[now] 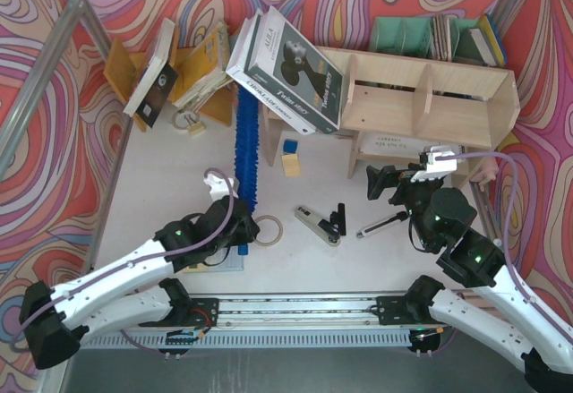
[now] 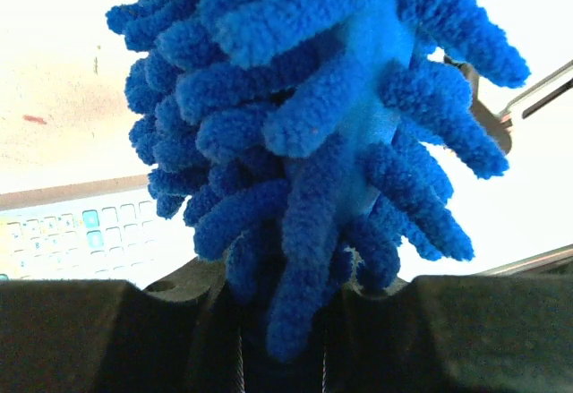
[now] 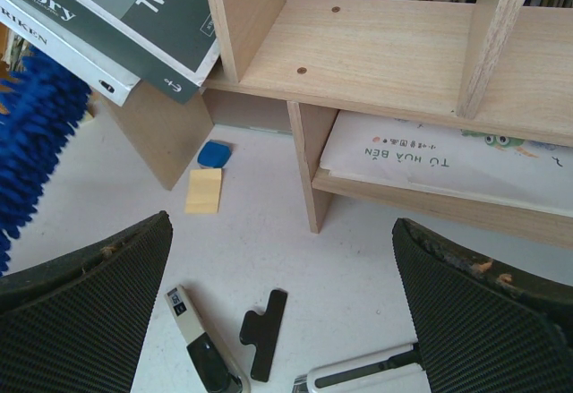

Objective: Dust the bookshelf with a duster

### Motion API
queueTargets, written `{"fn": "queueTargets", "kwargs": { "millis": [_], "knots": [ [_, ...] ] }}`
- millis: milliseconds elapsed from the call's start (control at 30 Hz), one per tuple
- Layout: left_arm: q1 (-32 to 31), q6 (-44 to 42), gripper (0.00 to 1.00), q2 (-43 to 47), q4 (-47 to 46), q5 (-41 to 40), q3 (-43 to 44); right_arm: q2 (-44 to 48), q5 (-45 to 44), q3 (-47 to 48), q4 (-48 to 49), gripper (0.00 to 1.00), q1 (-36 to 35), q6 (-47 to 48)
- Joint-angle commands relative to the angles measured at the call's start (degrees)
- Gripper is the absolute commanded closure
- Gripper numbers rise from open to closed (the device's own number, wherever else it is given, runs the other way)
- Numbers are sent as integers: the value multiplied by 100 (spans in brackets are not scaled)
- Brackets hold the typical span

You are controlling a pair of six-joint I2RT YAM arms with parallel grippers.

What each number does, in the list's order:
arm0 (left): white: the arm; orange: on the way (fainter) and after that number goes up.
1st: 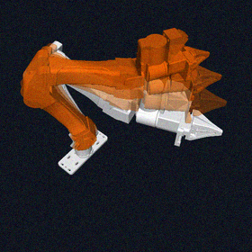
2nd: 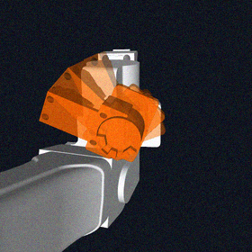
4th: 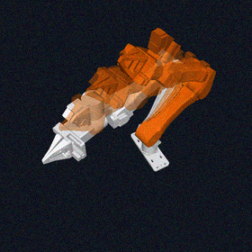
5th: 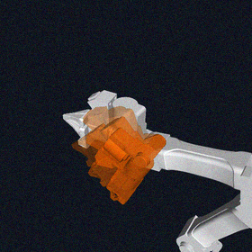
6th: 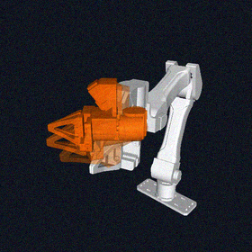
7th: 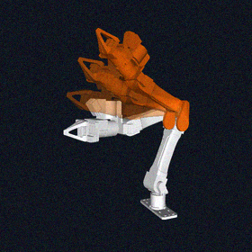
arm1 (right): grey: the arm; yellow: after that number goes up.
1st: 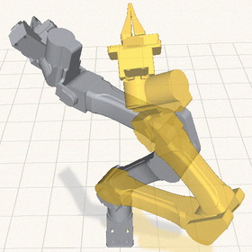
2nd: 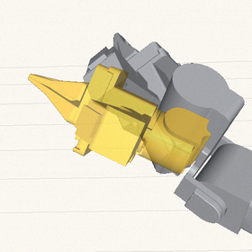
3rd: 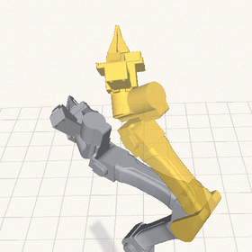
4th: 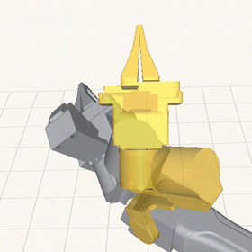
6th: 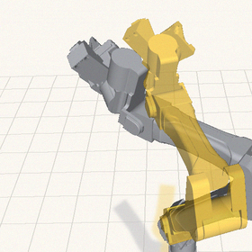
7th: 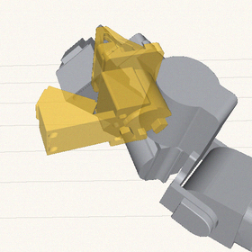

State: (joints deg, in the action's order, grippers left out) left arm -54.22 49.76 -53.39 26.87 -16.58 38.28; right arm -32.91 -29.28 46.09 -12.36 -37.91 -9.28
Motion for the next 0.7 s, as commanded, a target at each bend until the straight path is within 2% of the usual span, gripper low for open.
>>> {"fn": "queueTargets", "kwargs": {
  "millis": [0,133,333,667],
  "knots": [
    [7,45,100,455,-275,-415,-98,34,10,-11,77,1,-23,-34],
    [2,22,100,508,-493,-409,-267,39,2,-15,78,1,-28,-41],
    [-1,-40,100,-274,-741,182,-303,30,0,-12,59,1,-24,-47],
    [1,4,100,-1459,-908,513,-308,58,-17,1,48,1,-23,-48]
  ]
}}
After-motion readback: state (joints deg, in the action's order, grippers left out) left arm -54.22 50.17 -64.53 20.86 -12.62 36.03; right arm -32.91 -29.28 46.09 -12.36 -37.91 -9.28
